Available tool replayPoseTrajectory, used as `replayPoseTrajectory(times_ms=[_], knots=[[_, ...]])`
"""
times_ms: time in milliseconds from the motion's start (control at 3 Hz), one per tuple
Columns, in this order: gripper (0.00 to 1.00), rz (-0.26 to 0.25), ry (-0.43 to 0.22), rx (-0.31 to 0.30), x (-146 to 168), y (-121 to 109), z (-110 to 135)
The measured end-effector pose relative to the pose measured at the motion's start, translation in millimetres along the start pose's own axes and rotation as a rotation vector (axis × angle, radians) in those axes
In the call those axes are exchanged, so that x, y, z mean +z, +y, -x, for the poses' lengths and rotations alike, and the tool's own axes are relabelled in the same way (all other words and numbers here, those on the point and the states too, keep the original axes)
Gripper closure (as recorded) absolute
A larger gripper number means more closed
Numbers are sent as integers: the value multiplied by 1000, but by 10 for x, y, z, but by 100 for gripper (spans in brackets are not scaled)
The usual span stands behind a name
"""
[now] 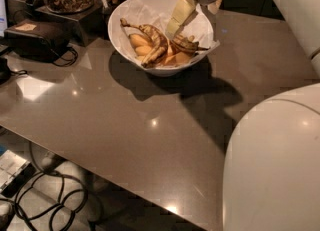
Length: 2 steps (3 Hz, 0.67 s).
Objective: Pick banana from white bowl
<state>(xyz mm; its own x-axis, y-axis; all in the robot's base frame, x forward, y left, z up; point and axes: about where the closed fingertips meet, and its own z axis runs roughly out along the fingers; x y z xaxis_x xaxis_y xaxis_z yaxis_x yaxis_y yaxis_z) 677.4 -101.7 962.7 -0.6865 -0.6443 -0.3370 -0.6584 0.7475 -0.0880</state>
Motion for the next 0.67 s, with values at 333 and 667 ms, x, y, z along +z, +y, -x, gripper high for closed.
replayPoseTrajectory(times_ms=[333, 667], knots=[[22, -1, 19, -7, 75, 29, 4], [39, 2, 39, -34, 136, 113, 4]])
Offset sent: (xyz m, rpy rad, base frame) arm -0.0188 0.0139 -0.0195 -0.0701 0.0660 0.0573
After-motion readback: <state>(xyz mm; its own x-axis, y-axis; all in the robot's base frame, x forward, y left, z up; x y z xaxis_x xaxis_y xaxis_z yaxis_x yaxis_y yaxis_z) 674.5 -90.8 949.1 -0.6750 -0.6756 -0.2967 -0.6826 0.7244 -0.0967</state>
